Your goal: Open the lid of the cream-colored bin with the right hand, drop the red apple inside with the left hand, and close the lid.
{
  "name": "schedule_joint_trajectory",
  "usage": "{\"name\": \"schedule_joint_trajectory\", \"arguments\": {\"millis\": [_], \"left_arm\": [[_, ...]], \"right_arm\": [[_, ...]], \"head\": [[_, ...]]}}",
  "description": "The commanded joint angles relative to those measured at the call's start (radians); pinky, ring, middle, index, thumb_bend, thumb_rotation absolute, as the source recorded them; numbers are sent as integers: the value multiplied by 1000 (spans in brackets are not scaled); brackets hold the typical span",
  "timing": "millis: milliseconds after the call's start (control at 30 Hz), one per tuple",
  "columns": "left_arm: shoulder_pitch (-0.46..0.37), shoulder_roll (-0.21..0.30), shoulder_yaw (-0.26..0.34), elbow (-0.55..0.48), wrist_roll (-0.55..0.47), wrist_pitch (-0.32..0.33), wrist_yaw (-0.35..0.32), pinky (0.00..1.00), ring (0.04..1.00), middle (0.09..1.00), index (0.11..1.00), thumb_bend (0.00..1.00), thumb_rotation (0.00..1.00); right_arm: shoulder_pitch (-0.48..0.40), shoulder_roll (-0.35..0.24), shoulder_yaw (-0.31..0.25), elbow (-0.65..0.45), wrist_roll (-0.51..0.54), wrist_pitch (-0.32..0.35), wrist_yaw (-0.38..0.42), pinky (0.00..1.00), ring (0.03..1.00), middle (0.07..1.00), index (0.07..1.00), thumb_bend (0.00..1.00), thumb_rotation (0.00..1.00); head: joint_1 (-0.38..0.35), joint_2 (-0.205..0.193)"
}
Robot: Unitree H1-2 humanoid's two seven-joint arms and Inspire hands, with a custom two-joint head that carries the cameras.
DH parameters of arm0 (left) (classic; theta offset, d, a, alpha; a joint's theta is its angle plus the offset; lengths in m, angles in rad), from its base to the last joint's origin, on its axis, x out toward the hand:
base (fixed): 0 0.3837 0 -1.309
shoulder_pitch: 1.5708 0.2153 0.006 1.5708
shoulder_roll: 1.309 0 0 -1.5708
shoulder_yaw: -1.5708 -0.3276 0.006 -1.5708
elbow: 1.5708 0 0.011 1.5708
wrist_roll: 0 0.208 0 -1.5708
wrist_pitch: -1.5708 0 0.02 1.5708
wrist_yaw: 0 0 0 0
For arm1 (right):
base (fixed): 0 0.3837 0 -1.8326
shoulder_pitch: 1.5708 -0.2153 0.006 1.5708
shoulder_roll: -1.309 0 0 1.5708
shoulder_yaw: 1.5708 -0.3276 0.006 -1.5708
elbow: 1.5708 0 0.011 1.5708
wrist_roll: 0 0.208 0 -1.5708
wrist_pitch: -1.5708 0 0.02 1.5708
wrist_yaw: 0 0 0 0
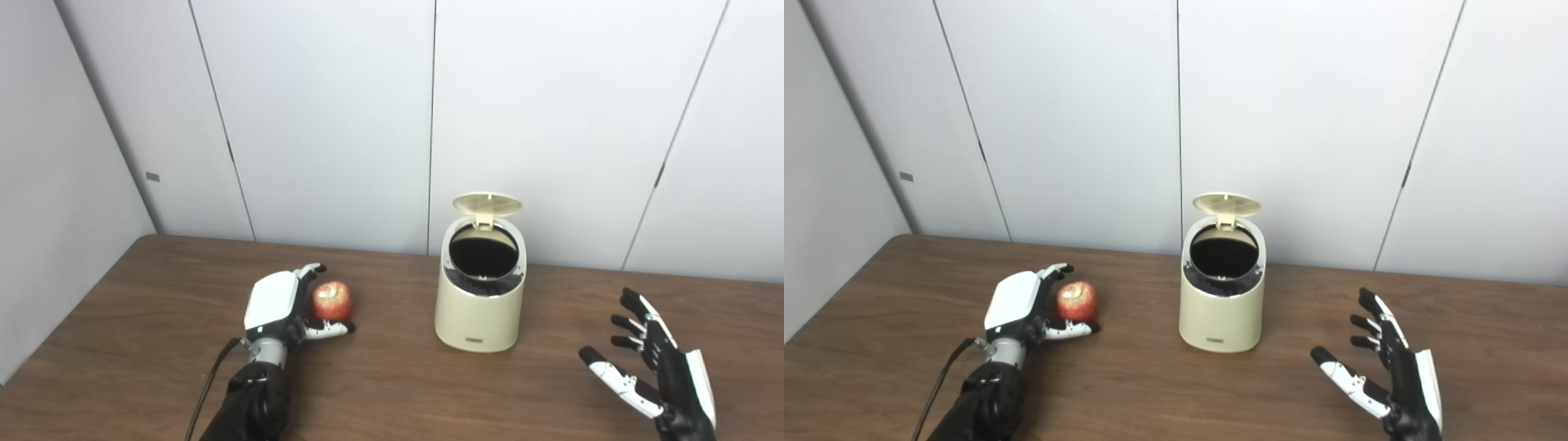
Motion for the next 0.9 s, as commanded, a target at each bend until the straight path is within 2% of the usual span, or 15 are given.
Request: {"name": "schedule_joint_trajectory", "arguments": {"millis": [0, 33, 100, 133, 167, 233, 667, 867], "left_arm": [[-38, 1, 0, -11, -29, -50, 23, 597, 742, 727, 795, 866, 245], [-37, -1, 1, -14, -39, -56, 25, 595, 701, 664, 747, 854, 178], [-35, 1, -4, -22, -43, -54, 22, 589, 657, 600, 672, 834, 106], [-35, 3, -8, -24, -40, -55, 23, 585, 635, 542, 594, 683, 54], [-34, 6, -13, -24, -34, -55, 25, 591, 615, 513, 529, 590, 22], [-35, 11, -22, -22, -23, -55, 30, 601, 614, 514, 469, 538, 4], [-26, 46, -53, -55, 3, -19, 3, 684, 611, 494, 475, 526, 0], [-24, 48, -73, -108, 33, -24, 12, 717, 612, 479, 492, 526, 0]], "right_arm": [[-22, -1, -6, -38, 10, -15, -7, 697, 812, 894, 878, 566, 438], [-22, -2, -7, -38, 14, -15, -5, 697, 812, 897, 878, 564, 433], [-20, -2, -9, -45, 24, -11, -1, 701, 813, 902, 878, 563, 426], [-19, -2, -10, -50, 27, -9, 0, 704, 814, 906, 879, 559, 424], [-18, -2, -10, -54, 28, -7, 0, 709, 816, 908, 880, 553, 421], [-18, -3, -10, -57, 29, -6, 0, 712, 816, 909, 881, 546, 427], [-22, -4, -7, -40, 26, -21, -6, 717, 817, 900, 885, 554, 528], [-21, 4, -4, -48, 18, -11, -10, 714, 813, 894, 884, 545, 514]], "head": [[0, 0], [0, 2], [0, 2], [2, 5], [2, 5], [4, 7], [8, 4], [3, -1]]}}
